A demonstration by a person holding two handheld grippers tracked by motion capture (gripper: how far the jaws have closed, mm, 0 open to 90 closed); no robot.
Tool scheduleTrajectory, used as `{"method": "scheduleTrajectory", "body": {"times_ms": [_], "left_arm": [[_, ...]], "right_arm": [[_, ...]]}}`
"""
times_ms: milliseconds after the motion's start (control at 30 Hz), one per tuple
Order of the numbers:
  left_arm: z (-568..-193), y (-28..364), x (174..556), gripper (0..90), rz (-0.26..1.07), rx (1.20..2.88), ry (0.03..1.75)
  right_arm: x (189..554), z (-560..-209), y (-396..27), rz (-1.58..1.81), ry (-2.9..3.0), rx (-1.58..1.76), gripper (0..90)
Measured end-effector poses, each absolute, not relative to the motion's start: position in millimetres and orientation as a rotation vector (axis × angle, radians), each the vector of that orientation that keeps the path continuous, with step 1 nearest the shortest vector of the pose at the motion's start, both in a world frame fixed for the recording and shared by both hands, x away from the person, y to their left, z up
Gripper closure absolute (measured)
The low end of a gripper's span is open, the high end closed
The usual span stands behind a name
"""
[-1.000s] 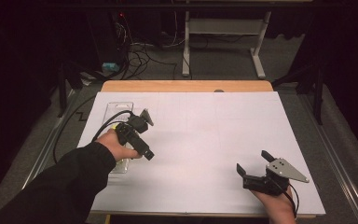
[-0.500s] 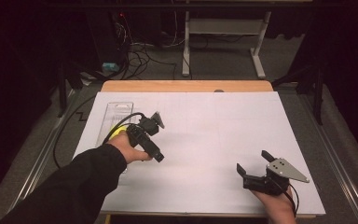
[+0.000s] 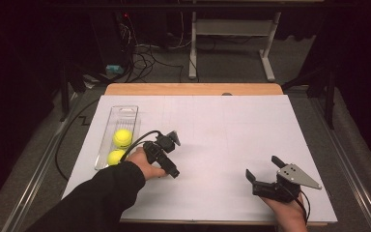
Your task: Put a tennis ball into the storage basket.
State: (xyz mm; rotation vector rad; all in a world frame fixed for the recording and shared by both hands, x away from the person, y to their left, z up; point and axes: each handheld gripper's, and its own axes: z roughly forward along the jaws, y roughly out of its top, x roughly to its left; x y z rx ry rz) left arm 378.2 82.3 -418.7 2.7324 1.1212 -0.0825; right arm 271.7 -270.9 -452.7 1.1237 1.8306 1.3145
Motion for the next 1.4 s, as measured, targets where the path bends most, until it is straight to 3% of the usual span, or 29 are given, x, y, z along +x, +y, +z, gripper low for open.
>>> {"method": "scheduleTrajectory", "body": {"times_ms": [167,567,833,1033,1400], "left_arm": [[-429,77,368,0.5,0.006,2.664,1.085],[-430,109,333,0.4,0.219,2.244,0.948],[-438,138,312,0.2,0.280,1.948,0.863],[-433,145,300,0.2,0.358,1.860,0.777],[-424,179,289,0.2,0.357,1.777,0.769]], "right_arm": [[271,-452,-270,1.317,1.831,1.118,0.0],[271,-453,-268,1.320,1.836,1.117,0.0],[269,-452,-264,1.333,1.838,1.101,0.0],[270,-453,-263,1.346,1.841,1.102,0.0],[268,-447,-272,1.349,1.770,1.152,0.0]]}}
